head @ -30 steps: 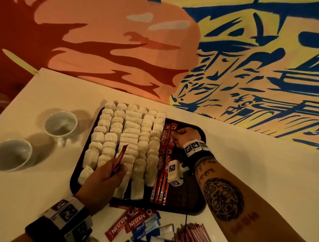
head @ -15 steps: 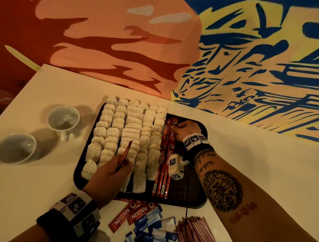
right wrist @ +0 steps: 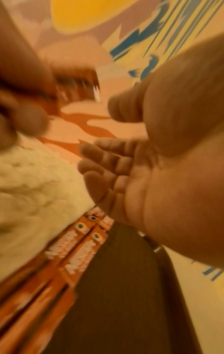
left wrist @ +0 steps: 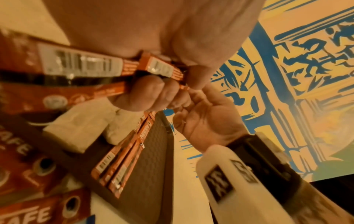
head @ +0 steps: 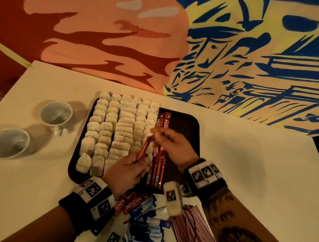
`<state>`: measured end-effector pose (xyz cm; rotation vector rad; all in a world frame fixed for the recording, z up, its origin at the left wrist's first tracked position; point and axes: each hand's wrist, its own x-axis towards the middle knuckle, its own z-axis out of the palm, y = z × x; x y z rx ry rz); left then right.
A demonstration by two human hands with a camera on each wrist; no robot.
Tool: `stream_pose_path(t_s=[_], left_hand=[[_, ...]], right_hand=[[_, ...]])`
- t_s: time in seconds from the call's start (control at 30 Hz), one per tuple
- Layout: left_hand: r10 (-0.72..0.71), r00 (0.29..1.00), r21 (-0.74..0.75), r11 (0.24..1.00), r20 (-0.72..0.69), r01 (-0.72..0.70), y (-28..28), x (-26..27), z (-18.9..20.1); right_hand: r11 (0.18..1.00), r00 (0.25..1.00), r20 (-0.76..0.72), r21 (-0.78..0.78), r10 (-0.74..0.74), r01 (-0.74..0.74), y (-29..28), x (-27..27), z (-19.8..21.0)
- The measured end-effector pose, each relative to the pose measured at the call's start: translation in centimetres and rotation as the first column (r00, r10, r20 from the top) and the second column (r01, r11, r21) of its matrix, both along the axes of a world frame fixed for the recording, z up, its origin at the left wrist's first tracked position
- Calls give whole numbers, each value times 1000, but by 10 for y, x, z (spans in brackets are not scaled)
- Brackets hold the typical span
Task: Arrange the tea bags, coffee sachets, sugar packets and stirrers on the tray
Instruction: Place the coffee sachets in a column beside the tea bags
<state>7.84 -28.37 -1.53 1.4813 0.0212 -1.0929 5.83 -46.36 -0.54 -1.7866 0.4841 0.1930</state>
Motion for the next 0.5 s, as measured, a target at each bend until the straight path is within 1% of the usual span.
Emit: stream_pose_path(t_s=[0.03,0.07,0.17,0.23,0.33,0.37,0.4,0.43,0.5], left_hand=[[-10,1000,-17,1000,-25,10,-2,-3,0],[-15,999,-32,999,-42,14,-3,-5,0],[-27,999,-36,999,-22,26,-7,-12,0],[-38,999,4,999,37,38,-7,-15,-4],[-47,988,113,993,145,31,0,-16,-12],[-27,987,131,991,156,7,2,-16,-15],[4,989,132,991,145,-23,4,-16,-16],[38,992,126,991,124,-54,6,-16,-16],[74,992,124,988,104,-87,11,-15,-16]], right_hand=[[997,998,33,63,53,-55,10,-11,5],[993,995,67,97,67,-74,16,-20,6],[994,990,139,106,16,-31,22,-35,-4],[990,983,165,126,-77,57,23,-38,-6],[938,930,152,149,-335,313,12,-33,-11],[919,911,135,114,-390,377,5,-30,-16],[910,903,112,52,-415,411,-2,-27,-21],[911,910,77,-34,-407,411,-9,-23,-29],[920,937,5,-188,-348,343,-21,-13,-48]])
